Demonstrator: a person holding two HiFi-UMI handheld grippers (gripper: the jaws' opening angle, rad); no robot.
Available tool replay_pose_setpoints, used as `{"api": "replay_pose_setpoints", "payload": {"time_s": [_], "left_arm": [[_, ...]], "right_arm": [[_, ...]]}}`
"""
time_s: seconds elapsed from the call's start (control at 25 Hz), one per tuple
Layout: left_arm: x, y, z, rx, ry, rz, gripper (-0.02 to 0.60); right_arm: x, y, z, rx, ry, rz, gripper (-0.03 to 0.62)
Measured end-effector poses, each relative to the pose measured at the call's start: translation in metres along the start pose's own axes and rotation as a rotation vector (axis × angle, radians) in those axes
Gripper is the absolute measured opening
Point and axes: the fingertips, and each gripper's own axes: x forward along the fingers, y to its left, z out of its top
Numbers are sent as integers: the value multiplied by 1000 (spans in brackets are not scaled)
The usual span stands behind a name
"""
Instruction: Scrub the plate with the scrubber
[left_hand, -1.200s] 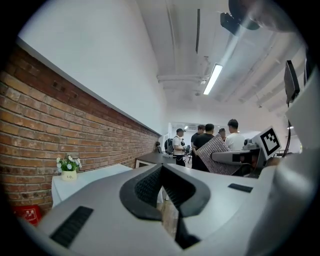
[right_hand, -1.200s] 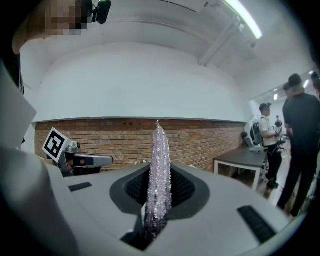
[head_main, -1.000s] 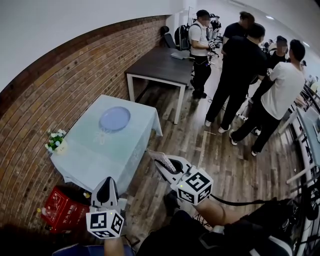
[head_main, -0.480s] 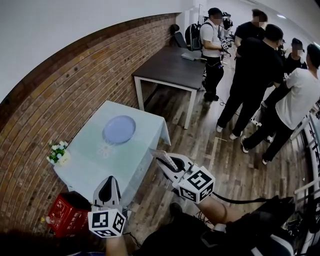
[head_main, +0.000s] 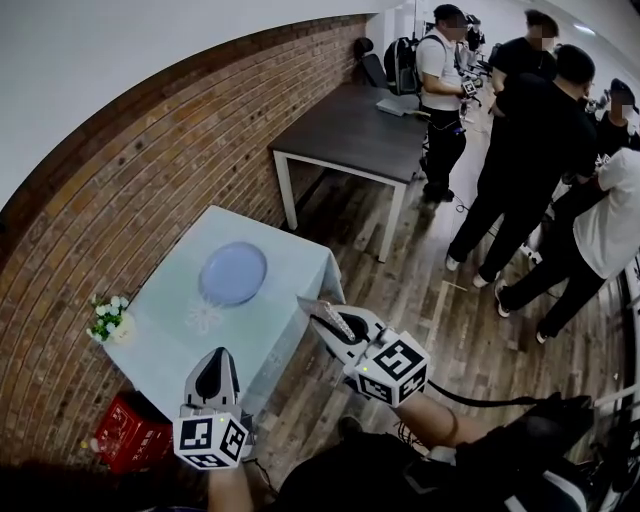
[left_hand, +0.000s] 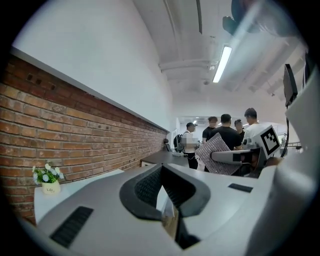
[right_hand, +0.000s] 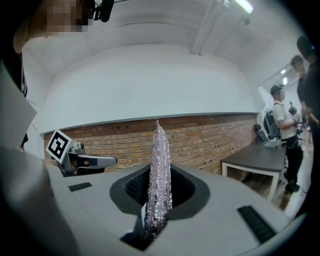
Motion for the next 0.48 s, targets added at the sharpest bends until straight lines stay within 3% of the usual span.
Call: {"api": "replay_pose_setpoints", "payload": {"time_s": [0.48], "left_arm": [[64,-2,-4,43,-3,101,12]], "right_arm": [[38,-64,0,-5,2,80,57]]}}
